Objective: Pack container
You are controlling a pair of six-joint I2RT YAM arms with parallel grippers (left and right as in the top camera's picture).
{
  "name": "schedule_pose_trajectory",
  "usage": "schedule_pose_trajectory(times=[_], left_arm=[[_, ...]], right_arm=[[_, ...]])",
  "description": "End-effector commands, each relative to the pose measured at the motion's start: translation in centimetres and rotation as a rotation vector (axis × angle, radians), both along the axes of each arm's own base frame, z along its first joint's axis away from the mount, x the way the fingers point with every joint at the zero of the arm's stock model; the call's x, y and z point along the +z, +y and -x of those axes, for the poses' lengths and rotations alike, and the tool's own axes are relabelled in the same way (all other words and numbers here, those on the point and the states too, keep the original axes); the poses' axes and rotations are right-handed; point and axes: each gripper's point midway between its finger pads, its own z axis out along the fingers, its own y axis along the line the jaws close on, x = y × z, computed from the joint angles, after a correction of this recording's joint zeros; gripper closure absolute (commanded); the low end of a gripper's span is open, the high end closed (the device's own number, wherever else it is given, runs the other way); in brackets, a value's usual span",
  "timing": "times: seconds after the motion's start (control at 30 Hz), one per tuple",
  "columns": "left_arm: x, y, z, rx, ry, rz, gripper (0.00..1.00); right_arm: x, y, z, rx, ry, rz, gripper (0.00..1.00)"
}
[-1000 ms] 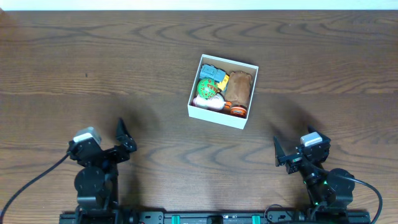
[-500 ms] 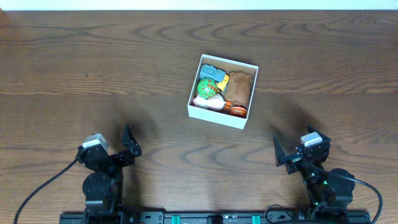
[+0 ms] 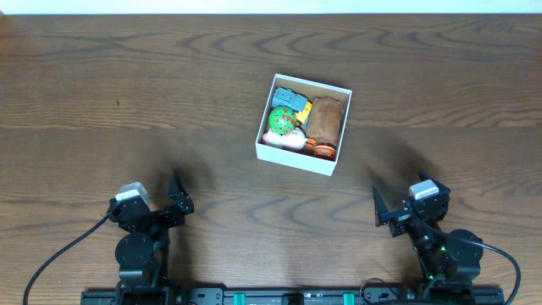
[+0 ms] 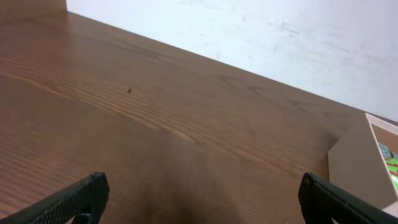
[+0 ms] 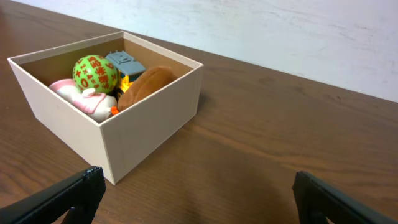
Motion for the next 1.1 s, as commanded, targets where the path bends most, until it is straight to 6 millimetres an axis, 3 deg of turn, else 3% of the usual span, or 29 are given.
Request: schedule_pose_trajectory(times=[0.0,0.6,1.07], left_arm=[[-1.7,0.0,0.0,-0.004,0.048,-0.001,0.02],[-3.9,0.0,0.0,-0.004,0.150,0.000,0.02],[-4.0,0.0,0.0,-0.004,0.155,0.000,0.02]], right_arm=[[0.0,0.0,0.0,0.001,-0.006,-0.001,0.01],[0.0,0.0,0.0,0.001,-0.006,-0.001,0.01],[0.0,0.0,0.0,0.001,-0.006,-0.001,0.01]])
